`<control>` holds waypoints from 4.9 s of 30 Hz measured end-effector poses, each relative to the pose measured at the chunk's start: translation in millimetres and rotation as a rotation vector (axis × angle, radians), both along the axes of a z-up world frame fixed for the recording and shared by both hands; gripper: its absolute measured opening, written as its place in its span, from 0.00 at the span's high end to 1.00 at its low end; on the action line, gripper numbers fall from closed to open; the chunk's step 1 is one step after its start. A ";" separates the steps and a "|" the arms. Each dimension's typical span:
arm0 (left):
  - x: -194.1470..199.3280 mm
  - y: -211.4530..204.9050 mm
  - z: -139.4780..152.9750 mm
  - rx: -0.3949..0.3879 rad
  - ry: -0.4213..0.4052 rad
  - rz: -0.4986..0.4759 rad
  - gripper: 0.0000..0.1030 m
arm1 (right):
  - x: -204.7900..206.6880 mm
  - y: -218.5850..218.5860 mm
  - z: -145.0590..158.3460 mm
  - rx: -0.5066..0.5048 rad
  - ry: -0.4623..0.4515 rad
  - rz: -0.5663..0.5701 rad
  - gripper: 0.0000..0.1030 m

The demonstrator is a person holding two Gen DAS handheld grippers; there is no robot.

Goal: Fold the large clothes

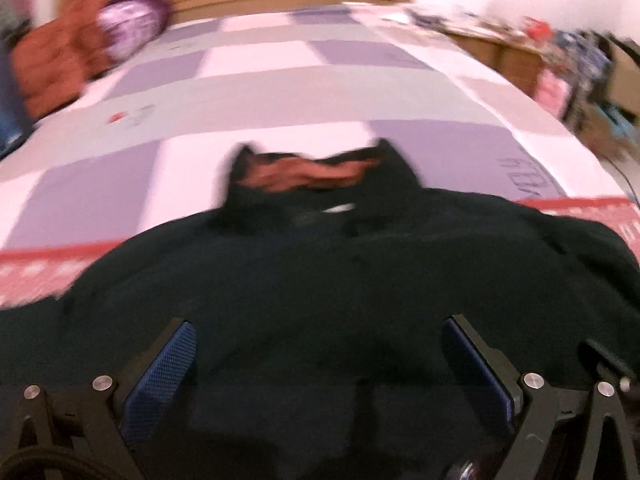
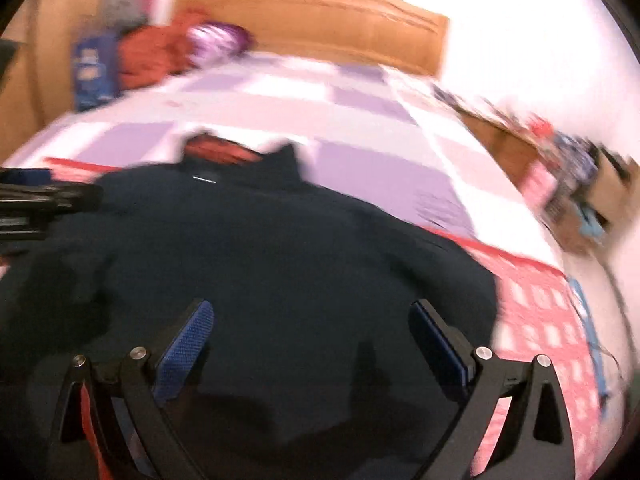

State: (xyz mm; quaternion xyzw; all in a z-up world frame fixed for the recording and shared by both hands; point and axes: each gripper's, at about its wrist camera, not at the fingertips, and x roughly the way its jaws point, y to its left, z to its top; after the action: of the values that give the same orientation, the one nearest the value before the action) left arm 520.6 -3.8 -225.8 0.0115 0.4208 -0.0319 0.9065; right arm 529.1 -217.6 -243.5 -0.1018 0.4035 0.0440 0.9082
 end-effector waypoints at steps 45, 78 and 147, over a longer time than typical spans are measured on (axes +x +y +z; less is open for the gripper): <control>25.0 70.0 -52.6 0.123 0.034 0.260 0.00 | 74.6 -118.9 -94.9 0.142 0.103 -0.180 0.00; 6.1 93.2 -63.4 -0.005 0.042 0.315 0.00 | 69.8 -120.8 -98.3 0.174 0.083 -0.176 0.00; -69.3 58.8 -12.5 -0.028 -0.021 0.067 0.45 | -49.4 -165.1 -44.4 0.102 0.068 -0.324 0.00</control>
State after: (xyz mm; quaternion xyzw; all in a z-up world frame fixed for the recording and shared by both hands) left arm 451.4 55.0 -238.2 -0.0149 0.4108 -0.0070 0.9116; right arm 479.7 -382.7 -287.9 0.0125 0.4424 -0.0789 0.8933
